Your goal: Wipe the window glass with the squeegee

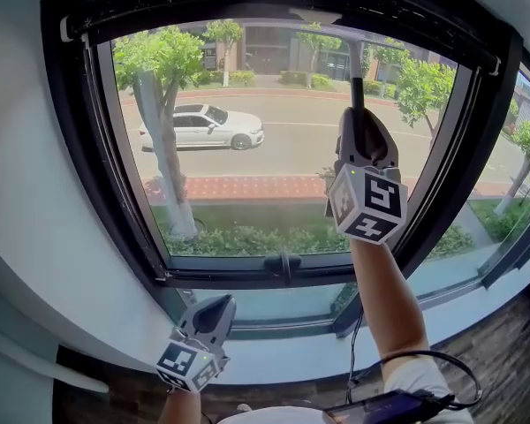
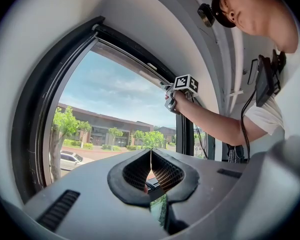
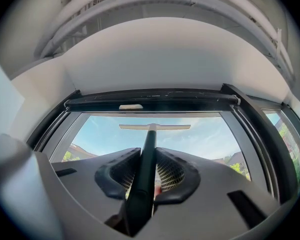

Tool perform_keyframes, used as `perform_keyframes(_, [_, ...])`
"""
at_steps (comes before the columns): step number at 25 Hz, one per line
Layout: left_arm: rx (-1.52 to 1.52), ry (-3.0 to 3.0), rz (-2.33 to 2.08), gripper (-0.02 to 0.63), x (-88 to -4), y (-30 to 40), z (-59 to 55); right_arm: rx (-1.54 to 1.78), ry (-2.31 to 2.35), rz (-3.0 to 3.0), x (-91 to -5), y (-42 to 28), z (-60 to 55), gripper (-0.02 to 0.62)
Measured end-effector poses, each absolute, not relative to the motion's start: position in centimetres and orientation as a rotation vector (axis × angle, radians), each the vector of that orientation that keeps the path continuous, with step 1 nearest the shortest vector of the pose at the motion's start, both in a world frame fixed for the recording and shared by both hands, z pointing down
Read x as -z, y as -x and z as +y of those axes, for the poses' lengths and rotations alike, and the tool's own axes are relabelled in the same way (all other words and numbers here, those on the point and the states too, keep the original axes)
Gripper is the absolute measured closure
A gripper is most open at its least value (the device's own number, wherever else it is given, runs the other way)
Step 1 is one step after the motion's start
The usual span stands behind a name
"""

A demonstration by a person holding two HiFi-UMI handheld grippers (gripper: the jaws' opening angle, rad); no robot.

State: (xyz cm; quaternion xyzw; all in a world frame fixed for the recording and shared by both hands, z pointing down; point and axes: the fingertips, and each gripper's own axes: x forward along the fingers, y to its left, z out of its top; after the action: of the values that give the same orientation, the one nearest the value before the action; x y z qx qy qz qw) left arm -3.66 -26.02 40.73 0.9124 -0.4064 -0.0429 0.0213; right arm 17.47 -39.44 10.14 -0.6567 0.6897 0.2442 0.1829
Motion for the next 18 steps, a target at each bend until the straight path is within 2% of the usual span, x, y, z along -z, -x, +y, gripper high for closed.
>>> perform_keyframes(18, [0.089, -2.820, -1.225, 0.588, -42.0, 2.5, -25.5, -0.614, 1.942, 2.031, -22.6, -17.7, -38.3, 0.497])
